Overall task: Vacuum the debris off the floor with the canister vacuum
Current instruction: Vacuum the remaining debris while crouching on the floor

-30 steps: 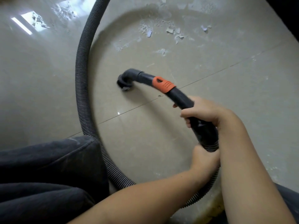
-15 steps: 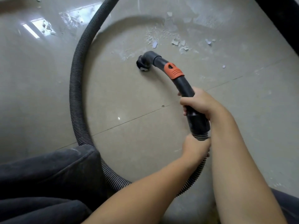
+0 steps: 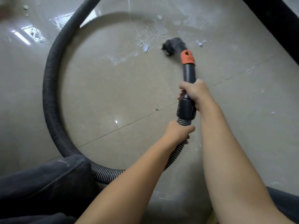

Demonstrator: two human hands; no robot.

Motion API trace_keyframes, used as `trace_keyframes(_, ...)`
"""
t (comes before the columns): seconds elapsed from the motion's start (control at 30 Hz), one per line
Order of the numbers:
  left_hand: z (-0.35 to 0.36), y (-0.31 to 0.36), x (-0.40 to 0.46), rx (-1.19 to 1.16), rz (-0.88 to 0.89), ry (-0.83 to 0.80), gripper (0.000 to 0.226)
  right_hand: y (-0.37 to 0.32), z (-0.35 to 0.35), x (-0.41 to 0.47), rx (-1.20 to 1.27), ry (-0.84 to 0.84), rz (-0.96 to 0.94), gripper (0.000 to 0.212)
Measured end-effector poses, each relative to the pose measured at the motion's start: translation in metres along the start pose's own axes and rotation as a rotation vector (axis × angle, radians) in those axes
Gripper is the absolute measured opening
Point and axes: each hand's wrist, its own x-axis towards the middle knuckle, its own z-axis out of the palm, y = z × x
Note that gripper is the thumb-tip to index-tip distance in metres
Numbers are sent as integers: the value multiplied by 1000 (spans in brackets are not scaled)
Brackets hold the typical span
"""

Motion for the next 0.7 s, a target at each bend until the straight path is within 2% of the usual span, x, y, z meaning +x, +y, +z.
trace_keyframes(0.07, 1, -6, -1, -53, -9, 21, 10, -6, 10, -6, -110, -184, -12, 13)
trace_keyframes(0.13, 9, -7, -2, -51, -14, -10, 10, -5, 3, -9, -118, -233, -14, 17)
trace_keyframes(0.2, 18, -6, -2, -1, -15, -75, 14, 0, -17, -9, -39, -89, -12, 12)
trace_keyframes(0.33, 24, 17, 9, 216, -5, -196, 11, 16, -68, -5, 219, 391, 93, 15)
trace_keyframes(0.4, 20, 33, 18, 292, 3, -198, 19, 17, -78, 6, 294, 485, 146, 15)
trace_keyframes(0.47, 12, 45, 25, 302, 18, -163, 24, 9, -69, 22, 328, 446, 128, 19)
trace_keyframes(0.53, 0, 52, 30, 262, 38, -90, 20, -6, -46, 37, 311, 342, 68, 7)
trace_keyframes(0.6, -12, 49, 31, 187, 43, -18, 10, -20, -19, 44, 206, 190, 12, 16)
trace_keyframes(0.7, -16, 35, 27, 75, 18, 28, 14, -25, 7, 37, 63, -84, 6, 14)
